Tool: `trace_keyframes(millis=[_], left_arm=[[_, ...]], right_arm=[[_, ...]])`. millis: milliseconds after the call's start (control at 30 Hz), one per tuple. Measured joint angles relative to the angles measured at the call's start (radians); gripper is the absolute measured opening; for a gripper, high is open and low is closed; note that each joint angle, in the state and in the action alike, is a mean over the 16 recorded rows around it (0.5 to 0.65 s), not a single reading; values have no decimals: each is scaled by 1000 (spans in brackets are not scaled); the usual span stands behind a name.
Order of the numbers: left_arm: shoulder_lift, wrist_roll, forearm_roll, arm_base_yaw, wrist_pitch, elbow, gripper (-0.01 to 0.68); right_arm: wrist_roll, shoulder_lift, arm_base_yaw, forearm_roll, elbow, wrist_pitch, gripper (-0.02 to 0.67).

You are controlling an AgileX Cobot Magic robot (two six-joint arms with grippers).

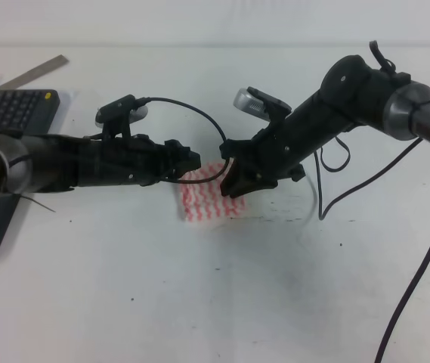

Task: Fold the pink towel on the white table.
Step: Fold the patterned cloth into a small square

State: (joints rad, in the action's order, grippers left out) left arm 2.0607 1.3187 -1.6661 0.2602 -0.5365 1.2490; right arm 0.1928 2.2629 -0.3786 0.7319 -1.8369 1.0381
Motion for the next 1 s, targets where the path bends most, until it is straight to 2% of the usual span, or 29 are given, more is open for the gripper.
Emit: trace_keyframes(millis=[133, 400, 667, 1000], left_arm=[[-18, 7, -1, -10, -2, 1, 348], [-51, 30, -8, -27, -16, 2, 317], [-61, 55, 0, -24, -52, 2, 170], [-60, 69, 50, 27, -20, 1, 10]], right_arm=[[-1, 0, 0, -6, 0, 4, 102], [-6, 0, 0, -27, 0, 13, 102], [-17, 1, 0, -42, 0, 28, 102], [-29, -5, 0, -47, -4, 51, 69]])
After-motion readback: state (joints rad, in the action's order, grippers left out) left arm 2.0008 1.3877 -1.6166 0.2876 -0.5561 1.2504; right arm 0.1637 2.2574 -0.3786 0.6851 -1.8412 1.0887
